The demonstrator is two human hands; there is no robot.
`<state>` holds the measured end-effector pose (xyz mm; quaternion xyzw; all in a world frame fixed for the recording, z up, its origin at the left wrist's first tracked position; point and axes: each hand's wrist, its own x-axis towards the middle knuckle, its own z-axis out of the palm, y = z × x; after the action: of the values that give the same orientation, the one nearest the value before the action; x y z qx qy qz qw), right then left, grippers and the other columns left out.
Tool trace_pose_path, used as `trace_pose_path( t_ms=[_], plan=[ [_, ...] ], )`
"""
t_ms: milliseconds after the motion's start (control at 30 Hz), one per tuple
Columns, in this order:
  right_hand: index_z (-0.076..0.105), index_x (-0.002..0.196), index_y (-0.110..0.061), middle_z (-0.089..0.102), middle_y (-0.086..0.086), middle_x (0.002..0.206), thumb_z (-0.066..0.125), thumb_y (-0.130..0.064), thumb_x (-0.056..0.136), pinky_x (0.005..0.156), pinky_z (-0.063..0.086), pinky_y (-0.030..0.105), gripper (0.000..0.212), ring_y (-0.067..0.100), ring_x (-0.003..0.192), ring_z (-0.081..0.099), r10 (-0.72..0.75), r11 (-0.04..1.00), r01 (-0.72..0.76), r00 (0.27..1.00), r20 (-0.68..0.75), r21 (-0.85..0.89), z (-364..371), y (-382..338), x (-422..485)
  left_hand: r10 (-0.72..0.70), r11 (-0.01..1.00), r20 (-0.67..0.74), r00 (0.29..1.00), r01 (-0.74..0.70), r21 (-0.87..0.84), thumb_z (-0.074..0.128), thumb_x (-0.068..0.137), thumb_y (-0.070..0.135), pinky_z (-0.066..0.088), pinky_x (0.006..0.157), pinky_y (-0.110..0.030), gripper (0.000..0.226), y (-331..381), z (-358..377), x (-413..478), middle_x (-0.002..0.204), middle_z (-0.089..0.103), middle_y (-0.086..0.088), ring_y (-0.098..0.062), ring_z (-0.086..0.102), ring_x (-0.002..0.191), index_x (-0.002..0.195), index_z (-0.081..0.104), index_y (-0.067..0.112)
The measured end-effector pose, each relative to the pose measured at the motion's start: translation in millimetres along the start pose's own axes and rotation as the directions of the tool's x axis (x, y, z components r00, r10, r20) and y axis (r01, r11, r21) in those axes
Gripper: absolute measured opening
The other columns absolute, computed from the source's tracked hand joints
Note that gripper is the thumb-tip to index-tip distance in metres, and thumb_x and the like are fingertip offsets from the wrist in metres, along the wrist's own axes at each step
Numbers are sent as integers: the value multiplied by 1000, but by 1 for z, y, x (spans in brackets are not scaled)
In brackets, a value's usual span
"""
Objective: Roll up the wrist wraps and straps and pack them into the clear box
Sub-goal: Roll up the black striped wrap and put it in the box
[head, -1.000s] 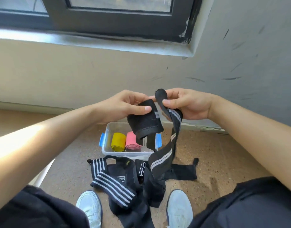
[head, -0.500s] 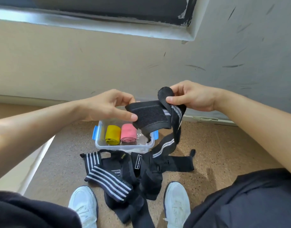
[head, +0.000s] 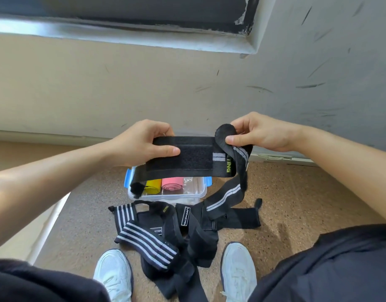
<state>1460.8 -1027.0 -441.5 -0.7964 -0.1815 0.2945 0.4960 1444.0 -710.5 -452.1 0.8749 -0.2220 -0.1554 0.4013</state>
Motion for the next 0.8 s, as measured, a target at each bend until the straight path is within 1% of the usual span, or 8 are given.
trace_pose_path(
  t_ms=[100,200,300,400,500,633,700,800],
  plan=[
    [75,104,-11,77,11,101,60,-7,98,82,58,30,17,20,89,73,27,1000,-27,997,74,-13,3,-2,0,-19,999,-36,999,21,49,72,73,61,57,78,-54,40,1,-4,0,81,73,-3,-29,70,81,82,67,22],
    [72,109,-1,76,12,101,61,-8,96,86,58,33,18,22,90,71,0,1000,0,1000,-10,26,6,-2,4,-50,996,-55,997,54,76,65,68,70,52,73,-45,54,1,-4,3,81,68,-11,-34,64,82,80,65,17],
    [71,111,1,77,11,103,61,-5,97,87,58,33,19,22,91,72,3,1000,-1,999,-48,26,8,-1,6,-23,999,16,1000,24,-48,78,85,50,52,72,-34,33,7,-2,4,80,73,-3,-23,69,76,84,70,18],
    [75,107,-9,79,7,103,63,-6,97,85,59,34,16,21,91,75,5,1000,-7,997,-74,-18,10,-7,3,-18,988,47,999,25,-152,74,92,28,59,71,-27,9,15,0,4,87,78,-1,-16,75,80,92,76,19],
    [77,98,-12,78,-2,87,68,-5,93,74,57,25,13,10,77,72,-75,997,72,991,-110,-33,12,-25,-2,-5,973,35,999,14,-231,71,94,23,56,68,-22,9,17,0,5,83,76,1,-12,72,76,93,76,17],
    [74,89,-9,74,-5,74,76,-1,87,65,52,18,8,5,66,65,-164,980,158,985,-44,-117,35,-49,-3,-14,928,68,998,38,-372,75,90,30,57,75,-27,13,14,-1,5,87,74,-3,-15,70,81,93,77,18],
    [72,89,-9,74,-1,74,80,-3,84,64,53,20,11,7,65,65,-182,972,173,983,-38,-162,49,-56,0,0,912,79,997,32,-408,73,90,30,55,74,-24,11,14,1,4,86,72,-3,-13,67,81,90,77,19],
    [70,90,-7,75,6,77,83,-7,82,66,55,31,15,12,67,66,-194,951,176,980,-49,-253,59,-59,7,17,910,78,997,17,-414,71,89,30,52,72,-21,15,17,3,3,86,71,-3,-12,65,81,93,76,16]
  ],
)
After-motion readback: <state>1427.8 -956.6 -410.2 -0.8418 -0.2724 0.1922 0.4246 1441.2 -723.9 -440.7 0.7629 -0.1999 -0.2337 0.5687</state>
